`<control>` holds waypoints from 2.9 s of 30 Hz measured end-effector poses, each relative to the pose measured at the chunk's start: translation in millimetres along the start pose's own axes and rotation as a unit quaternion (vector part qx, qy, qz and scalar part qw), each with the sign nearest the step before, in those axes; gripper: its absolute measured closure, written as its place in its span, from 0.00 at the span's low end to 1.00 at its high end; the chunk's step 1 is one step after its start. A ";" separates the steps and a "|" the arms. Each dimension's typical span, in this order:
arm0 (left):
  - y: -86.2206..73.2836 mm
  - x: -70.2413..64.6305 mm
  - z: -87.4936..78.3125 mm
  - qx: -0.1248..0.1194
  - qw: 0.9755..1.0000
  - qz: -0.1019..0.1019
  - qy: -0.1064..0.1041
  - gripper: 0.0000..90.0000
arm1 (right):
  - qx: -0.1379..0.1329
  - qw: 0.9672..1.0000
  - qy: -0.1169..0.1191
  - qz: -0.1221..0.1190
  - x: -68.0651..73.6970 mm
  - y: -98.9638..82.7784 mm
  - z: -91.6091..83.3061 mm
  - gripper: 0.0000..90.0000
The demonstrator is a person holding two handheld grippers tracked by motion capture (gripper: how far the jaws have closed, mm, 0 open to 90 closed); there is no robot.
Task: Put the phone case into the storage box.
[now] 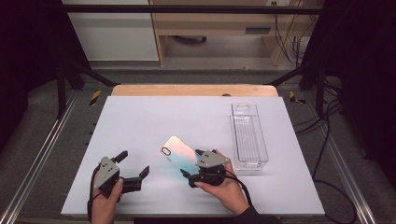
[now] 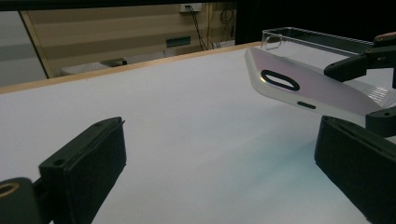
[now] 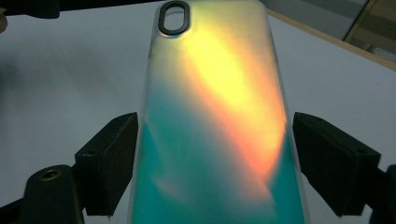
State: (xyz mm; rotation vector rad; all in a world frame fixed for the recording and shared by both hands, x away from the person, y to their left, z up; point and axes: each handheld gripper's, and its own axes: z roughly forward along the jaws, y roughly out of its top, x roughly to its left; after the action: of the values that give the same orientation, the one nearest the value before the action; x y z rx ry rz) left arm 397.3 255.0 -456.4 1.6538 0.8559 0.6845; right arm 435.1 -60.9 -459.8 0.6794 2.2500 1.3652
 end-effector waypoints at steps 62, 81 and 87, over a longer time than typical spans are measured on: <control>59.6 -49.3 50.1 0.054 0.991 0.023 -0.117 0.03 | -0.074 0.997 -0.027 0.023 -14.5 5.5 -22.6 0.20; 68.2 -46.9 59.6 0.039 0.993 -0.011 -0.110 0.14 | -0.073 0.997 -0.037 0.007 -9.7 5.1 -20.6 0.20; 67.8 -42.1 65.5 0.042 0.994 -0.031 -0.099 0.25 | -0.075 0.996 -0.040 -0.001 -6.5 5.5 -19.5 0.20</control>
State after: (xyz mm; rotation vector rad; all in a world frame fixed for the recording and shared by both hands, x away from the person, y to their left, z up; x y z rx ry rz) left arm 438.3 174.6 -406.3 1.7308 0.7978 0.4377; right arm 429.9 -76.1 -445.9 0.6676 2.0630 1.4617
